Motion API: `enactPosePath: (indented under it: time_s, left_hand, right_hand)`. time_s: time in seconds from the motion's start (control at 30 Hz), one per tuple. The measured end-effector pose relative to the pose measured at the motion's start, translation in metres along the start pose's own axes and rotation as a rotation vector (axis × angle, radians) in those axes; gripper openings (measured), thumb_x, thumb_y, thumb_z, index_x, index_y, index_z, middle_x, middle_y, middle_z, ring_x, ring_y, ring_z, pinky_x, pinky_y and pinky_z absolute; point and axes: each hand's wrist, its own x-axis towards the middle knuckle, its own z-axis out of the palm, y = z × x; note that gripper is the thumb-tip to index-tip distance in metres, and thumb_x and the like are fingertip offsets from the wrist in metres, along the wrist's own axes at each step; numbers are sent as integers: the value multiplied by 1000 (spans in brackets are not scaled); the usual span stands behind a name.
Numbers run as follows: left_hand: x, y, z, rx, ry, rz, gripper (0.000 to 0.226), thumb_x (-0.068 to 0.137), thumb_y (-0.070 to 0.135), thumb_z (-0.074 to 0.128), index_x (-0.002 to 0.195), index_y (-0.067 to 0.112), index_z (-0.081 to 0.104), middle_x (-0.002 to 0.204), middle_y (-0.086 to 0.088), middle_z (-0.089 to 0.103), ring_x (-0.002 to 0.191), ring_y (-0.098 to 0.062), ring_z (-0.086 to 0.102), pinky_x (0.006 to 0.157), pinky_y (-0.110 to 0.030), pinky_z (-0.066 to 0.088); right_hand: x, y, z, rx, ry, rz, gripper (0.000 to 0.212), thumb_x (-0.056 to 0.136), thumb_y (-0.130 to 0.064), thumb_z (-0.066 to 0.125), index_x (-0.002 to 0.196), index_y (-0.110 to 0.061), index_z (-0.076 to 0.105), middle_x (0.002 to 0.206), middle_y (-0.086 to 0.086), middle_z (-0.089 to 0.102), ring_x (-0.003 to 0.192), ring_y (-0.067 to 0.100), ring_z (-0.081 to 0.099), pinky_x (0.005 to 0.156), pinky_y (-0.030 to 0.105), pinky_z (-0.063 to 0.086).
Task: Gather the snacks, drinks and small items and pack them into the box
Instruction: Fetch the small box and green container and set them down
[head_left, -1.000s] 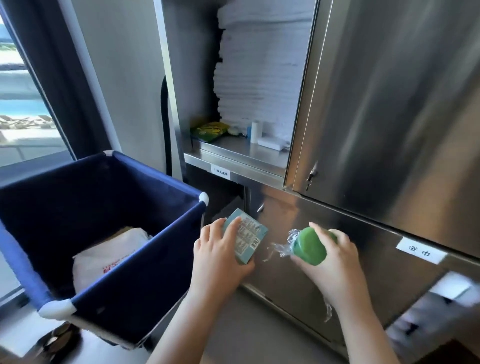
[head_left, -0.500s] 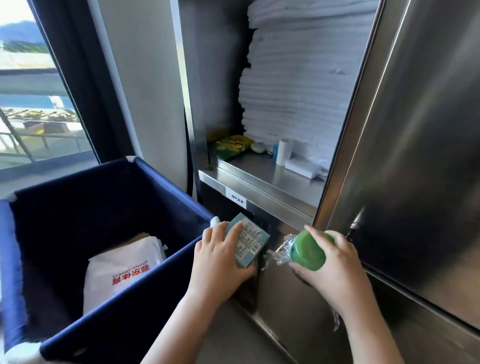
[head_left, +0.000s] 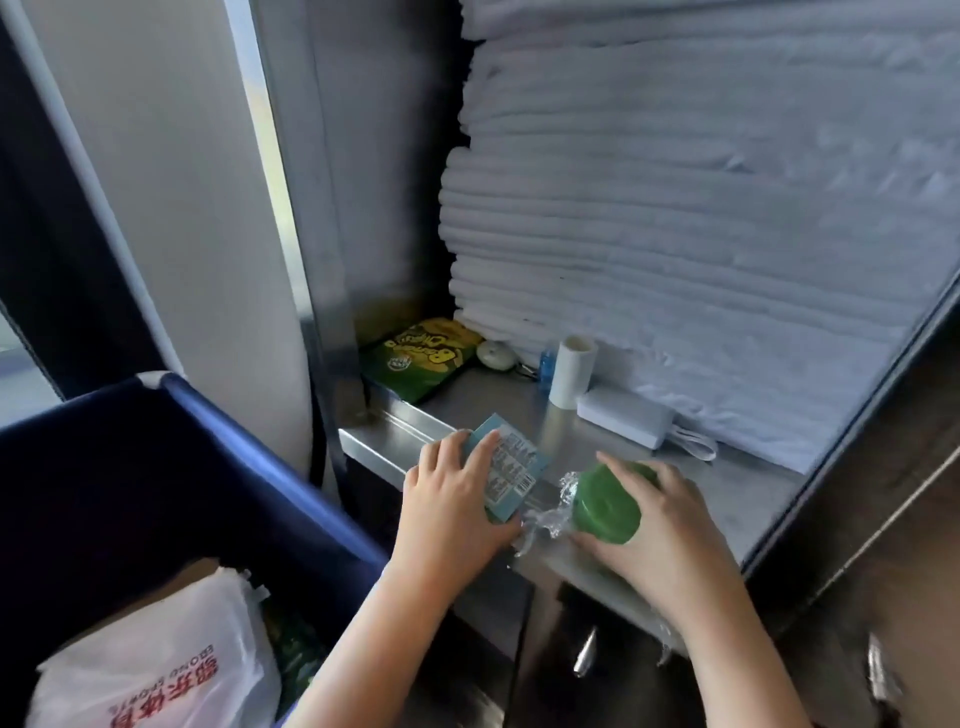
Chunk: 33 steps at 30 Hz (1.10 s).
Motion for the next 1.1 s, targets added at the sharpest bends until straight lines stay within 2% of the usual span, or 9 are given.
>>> enactPosePath:
  time_s: [0.2, 0.33, 0.5, 0.73, 0.8, 0.9, 0.93, 1.0, 1.1]
  left_hand:
    - [101, -25, 22, -58, -10, 106, 88, 67, 62, 59, 143, 35, 25, 139, 7, 33, 124, -15, 24, 101, -34, 32]
    - [129, -34, 50, -60, -88, 147, 86, 69, 62, 58, 144, 34, 26, 140, 6, 33, 126, -16, 25, 102, -34, 30]
    - [142, -42, 74, -80, -126, 111, 81, 71, 64, 55, 142, 30, 33, 137, 1, 39, 125, -20, 30, 100, -38, 34]
    - [147, -51, 92, -110, -201, 43, 80, 76, 57, 59, 144, 28, 29, 136, -1, 38, 125, -21, 31, 99, -37, 35]
    - [148, -53, 93, -103, -209, 53, 81, 76, 59, 57, 144, 28, 27, 137, -2, 37, 125, -21, 31, 101, -37, 34]
    - [149, -57, 95, -60, -218, 91, 85, 76, 65, 53, 146, 28, 21, 145, -3, 30, 131, -22, 25, 106, -37, 29]
    - [149, -58, 96, -60, -217, 105, 88, 76, 67, 52, 147, 28, 18, 148, -3, 25, 134, -22, 22, 107, -38, 27]
    - [145, -62, 97, -78, -208, 118, 97, 74, 71, 53, 149, 26, 12, 152, -3, 17, 137, -22, 18, 109, -38, 24]
    - [138, -67, 96, -144, -180, 81, 105, 72, 70, 58, 150, 23, 6, 150, -5, 19, 136, -23, 19, 109, -38, 25]
  right_hand:
    - [74, -6, 7, -27, 127, 114, 86, 56, -76, 57, 134, -43, 43, 124, -4, 44, 111, 18, 46, 81, 32, 45]
    - [90, 4, 24, -92, 24, 211, 86, 60, -70, 67, 136, -48, 35, 130, -9, 36, 116, 15, 41, 83, 31, 47]
    - [94, 21, 40, -106, -55, 305, 84, 63, -66, 68, 137, -53, 29, 132, -12, 32, 121, 10, 36, 86, 28, 45]
    - [98, 28, 45, -88, -70, 274, 86, 61, -64, 72, 134, -52, 28, 137, -11, 28, 123, 14, 34, 88, 31, 44]
    - [100, 29, 42, -80, -128, 259, 94, 57, -67, 72, 137, -50, 25, 144, -7, 23, 130, 15, 27, 98, 31, 37]
    - [106, 26, 33, -141, -177, 211, 104, 55, -78, 63, 144, -43, 21, 155, -9, 5, 141, 13, 5, 113, 32, 16]
    - [109, 24, 30, -125, -163, 189, 103, 56, -79, 60, 144, -42, 21, 155, -11, 5, 141, 10, 3, 113, 30, 13]
    - [114, 15, 29, -57, -121, 138, 91, 64, -75, 56, 143, -42, 25, 151, -13, 20, 137, 4, 12, 106, 21, 16]
    - [119, 2, 35, -80, -127, 82, 69, 82, -61, 52, 143, -35, 31, 142, -15, 36, 130, 5, 26, 100, 16, 21]
